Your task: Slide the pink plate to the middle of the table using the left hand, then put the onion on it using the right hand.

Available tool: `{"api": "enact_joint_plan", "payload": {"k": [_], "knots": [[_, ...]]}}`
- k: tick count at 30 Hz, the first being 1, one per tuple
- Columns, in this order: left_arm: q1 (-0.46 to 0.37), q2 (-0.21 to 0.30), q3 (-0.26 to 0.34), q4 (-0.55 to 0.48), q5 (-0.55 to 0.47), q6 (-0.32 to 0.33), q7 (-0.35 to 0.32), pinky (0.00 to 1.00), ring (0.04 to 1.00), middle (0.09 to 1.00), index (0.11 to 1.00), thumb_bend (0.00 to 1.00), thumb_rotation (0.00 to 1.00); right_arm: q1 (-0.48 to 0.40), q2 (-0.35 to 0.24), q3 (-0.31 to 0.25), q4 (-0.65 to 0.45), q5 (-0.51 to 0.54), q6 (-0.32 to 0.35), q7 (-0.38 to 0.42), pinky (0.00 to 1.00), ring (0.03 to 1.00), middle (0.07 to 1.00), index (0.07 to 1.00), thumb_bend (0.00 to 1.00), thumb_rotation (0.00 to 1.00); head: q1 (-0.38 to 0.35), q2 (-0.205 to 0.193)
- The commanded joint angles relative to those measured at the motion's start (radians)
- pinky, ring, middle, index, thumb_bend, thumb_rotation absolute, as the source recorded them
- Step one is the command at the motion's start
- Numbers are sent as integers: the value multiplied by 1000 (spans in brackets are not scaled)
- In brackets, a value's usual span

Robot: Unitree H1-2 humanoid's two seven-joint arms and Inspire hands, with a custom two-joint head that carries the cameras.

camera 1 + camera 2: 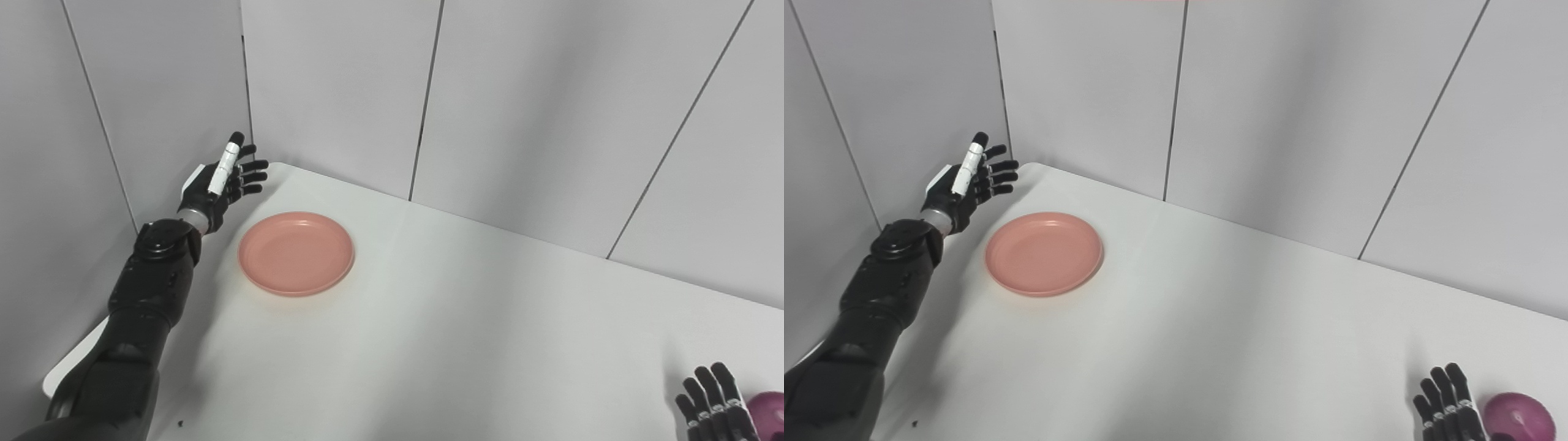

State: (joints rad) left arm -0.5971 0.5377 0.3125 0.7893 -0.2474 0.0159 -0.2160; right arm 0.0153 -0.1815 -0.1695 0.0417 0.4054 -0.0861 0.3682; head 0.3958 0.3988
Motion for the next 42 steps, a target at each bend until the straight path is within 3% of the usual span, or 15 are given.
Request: {"api": "enact_joint_plan", "payload": {"k": [1,5,14,22,35,42], "knots": [[-31,26,13,-2,-25,-58,-28,788,786,785,843,872,889,132,41,7,138,8,-7,1,1000,1000,986,1000,763,1000,-1,1],[-17,6,10,-21,-31,-27,-16,805,797,780,846,866,884,129,41,5,144,11,-8,3,1000,1000,985,1000,766,1000,-1,1],[28,-21,-3,-49,-23,-44,-20,784,778,781,838,861,909,128,41,6,140,11,-7,-1,1000,1000,985,1000,761,1000,-1,10],[96,-51,5,-127,-50,18,-20,791,781,771,859,834,914,126,38,7,143,12,-12,3,1000,1000,983,1000,747,1000,-1,7],[113,-84,-24,-114,-45,-29,-19,770,776,774,847,828,886,125,38,8,148,16,-9,7,1000,1000,986,1000,776,1000,-11,3],[124,-121,-50,-170,-43,-5,-30,768,785,779,857,840,894,124,33,17,150,17,-24,28,1000,1000,997,1000,761,1000,-22,4]]}}
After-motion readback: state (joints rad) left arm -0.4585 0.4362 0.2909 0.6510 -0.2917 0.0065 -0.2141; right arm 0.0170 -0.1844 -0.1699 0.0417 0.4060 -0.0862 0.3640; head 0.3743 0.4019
